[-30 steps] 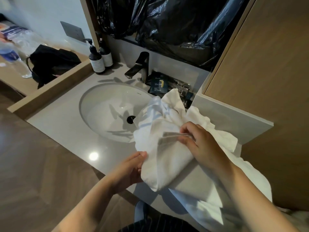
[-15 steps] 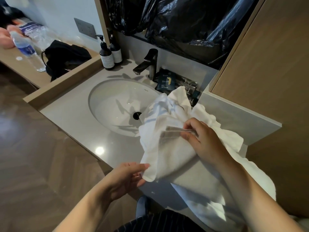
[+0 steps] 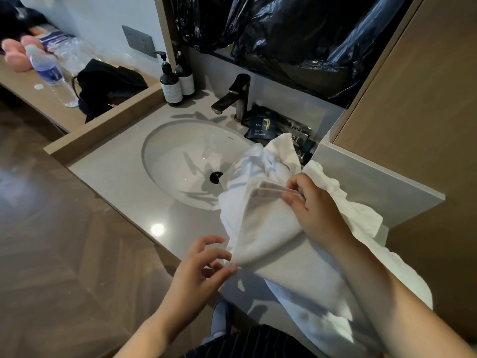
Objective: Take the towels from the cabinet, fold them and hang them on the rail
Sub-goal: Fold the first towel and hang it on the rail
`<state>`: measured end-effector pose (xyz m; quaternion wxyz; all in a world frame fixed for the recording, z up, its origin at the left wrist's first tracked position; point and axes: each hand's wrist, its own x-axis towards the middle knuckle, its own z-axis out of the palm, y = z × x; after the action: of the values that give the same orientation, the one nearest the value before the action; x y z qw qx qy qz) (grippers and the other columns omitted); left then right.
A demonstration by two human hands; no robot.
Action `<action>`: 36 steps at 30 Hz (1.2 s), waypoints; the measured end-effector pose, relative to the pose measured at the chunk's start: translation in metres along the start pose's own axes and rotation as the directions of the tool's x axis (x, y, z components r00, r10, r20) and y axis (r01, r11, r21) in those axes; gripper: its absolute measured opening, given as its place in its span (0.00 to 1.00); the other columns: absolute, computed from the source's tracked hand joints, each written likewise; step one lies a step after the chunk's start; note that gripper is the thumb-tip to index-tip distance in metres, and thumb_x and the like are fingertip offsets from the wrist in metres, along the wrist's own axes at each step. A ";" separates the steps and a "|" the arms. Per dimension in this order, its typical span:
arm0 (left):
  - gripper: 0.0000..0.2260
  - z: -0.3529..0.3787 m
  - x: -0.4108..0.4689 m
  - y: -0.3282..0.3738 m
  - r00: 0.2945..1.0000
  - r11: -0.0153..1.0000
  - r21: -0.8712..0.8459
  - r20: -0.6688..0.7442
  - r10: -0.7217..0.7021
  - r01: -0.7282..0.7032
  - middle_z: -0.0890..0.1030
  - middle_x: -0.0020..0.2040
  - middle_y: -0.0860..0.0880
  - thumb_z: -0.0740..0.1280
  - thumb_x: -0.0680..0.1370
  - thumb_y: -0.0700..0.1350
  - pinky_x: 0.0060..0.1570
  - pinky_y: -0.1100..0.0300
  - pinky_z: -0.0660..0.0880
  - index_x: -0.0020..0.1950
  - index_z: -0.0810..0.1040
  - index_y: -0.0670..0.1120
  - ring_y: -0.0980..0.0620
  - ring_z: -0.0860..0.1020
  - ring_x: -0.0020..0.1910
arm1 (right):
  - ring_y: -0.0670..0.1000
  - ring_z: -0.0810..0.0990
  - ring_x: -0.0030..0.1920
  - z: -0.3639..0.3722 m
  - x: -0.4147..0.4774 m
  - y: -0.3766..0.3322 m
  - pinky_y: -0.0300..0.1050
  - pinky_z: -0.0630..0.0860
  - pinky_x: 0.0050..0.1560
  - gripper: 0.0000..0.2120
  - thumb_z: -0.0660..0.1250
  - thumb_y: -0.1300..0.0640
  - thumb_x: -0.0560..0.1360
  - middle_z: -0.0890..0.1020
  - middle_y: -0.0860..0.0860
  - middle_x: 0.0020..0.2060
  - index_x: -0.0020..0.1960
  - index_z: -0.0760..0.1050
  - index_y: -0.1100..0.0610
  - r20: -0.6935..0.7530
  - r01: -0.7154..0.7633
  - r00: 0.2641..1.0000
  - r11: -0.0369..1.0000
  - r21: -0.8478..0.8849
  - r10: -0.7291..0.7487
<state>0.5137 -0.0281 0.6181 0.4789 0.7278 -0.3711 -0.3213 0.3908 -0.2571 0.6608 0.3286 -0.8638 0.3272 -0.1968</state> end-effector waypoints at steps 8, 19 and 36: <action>0.06 0.002 0.010 0.005 0.998 0.995 -0.101 -0.062 -0.007 0.001 0.79 0.32 0.48 0.63 0.80 0.49 0.26 0.57 0.76 0.44 0.76 0.54 0.51 0.75 0.24 | 0.58 0.77 0.42 0.009 0.014 -0.001 0.53 0.74 0.41 0.06 0.65 0.54 0.79 0.79 0.49 0.39 0.47 0.69 0.52 -0.066 -0.037 0.997 0.990 -0.135 0.028; 0.12 0.002 0.023 0.002 0.956 0.977 0.036 0.197 -0.215 0.212 0.83 0.45 0.58 0.60 0.81 0.55 0.36 0.63 0.75 0.51 0.82 0.53 0.62 0.78 0.32 | 0.50 0.73 0.55 0.012 0.013 0.001 0.44 0.65 0.55 0.13 0.63 0.53 0.80 0.79 0.50 0.57 0.63 0.71 0.56 0.094 0.095 0.992 0.984 -0.151 -0.082; 0.19 -0.007 0.035 0.013 0.920 0.949 -0.040 0.262 -0.291 0.311 0.79 0.36 0.47 0.63 0.75 0.59 0.29 0.64 0.73 0.47 0.82 0.44 0.57 0.71 0.26 | 0.55 0.76 0.43 0.012 0.021 0.003 0.52 0.72 0.44 0.07 0.66 0.57 0.79 0.79 0.51 0.40 0.44 0.73 0.59 -0.134 -0.164 0.979 0.985 -0.053 0.156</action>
<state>0.5347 -0.0580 0.6283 0.4016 0.7091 -0.2996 -0.4961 0.4114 -0.2682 0.6527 0.2939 -0.8302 0.4222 -0.2148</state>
